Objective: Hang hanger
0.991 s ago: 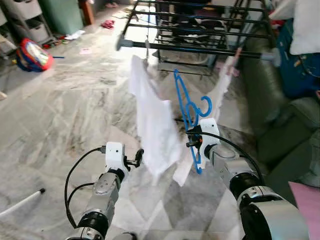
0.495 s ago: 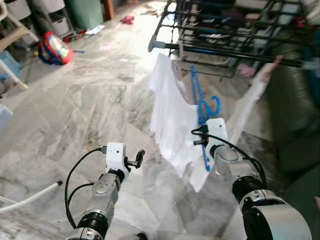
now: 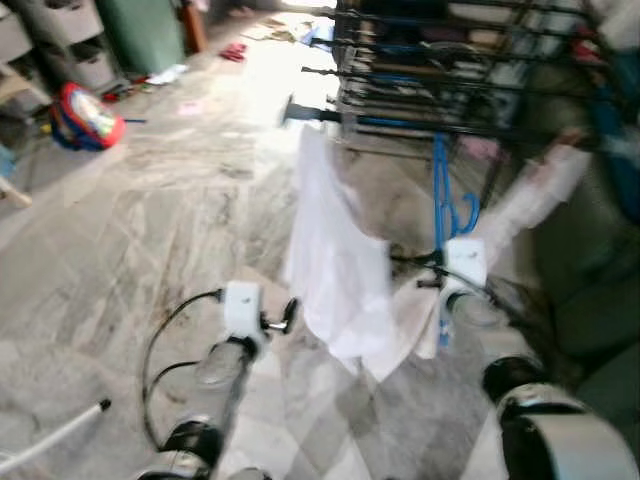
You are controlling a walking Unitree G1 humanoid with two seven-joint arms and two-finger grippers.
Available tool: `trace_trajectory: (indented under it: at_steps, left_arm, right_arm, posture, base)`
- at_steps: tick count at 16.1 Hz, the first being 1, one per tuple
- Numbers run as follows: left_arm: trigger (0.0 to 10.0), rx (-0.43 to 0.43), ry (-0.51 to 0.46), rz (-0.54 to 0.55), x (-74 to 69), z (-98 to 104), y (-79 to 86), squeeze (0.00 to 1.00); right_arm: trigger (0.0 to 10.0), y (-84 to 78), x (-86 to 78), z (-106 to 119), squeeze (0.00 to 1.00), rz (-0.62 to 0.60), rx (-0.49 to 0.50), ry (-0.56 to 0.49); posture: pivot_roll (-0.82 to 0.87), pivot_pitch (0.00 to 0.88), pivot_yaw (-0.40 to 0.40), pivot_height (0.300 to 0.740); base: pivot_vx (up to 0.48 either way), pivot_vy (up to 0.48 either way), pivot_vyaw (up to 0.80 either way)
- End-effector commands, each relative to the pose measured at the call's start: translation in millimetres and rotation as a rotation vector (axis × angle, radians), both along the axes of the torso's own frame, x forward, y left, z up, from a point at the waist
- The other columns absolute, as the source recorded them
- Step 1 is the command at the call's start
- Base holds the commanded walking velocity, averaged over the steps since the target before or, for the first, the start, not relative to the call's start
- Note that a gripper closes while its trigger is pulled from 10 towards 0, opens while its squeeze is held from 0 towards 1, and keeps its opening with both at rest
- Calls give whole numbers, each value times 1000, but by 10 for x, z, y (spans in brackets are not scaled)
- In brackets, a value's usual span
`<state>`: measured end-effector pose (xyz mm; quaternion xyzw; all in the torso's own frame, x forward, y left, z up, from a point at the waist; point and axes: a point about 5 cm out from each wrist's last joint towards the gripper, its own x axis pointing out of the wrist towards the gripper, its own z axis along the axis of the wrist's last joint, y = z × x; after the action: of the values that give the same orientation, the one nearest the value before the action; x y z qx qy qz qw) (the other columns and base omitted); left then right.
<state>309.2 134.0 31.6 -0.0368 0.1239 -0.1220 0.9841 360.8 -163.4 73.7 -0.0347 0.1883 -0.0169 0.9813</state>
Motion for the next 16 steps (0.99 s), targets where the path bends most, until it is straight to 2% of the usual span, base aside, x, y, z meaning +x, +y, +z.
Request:
trace_trajectory:
  at_steps: [1, 6, 8, 11, 13, 16]
  left_arm:
    - [10000, 1, 19, -4, -34, -46, 4, 0]
    - [10000, 3, 24, -6, -40, -56, 2, 0]
    - [10000, 5, 27, -8, -49, -65, 2, 0]
    - [10000, -16, 34, -15, -66, -78, -25, 0]
    - [10000, -12, 40, -34, -89, -100, -35, 0]
    - [10000, -3, 40, -65, -123, -117, -42, 0]
  right_arm:
    - [10000, -13, 20, 41, 0, -2, -4, -16]
    - [10000, -28, 92, 165, 0, -3, -13, -39]
    - [10000, -30, 122, 224, 0, -7, -26, -55]
    - [10000, -35, 150, 290, 0, -33, -51, -77]
    - [10000, -48, 142, 296, 0, -62, -63, -91]
    - [10000, -194, 31, 190, 0, -135, -68, -85]
  posture:
    - [91, 143, 13, 740]
    - [93, 142, 11, 740]
    - [93, 143, 9, 740]
    - [94, 145, 5, 740]
    - [95, 146, 3, 740]
    - [98, 151, 4, 740]
  base:
    - [285, 262, 0]
    - [284, 257, 0]
    - [261, 0, 0]
    - [0, 0, 0]
    - [0, 0, 0]
    - [0, 0, 0]
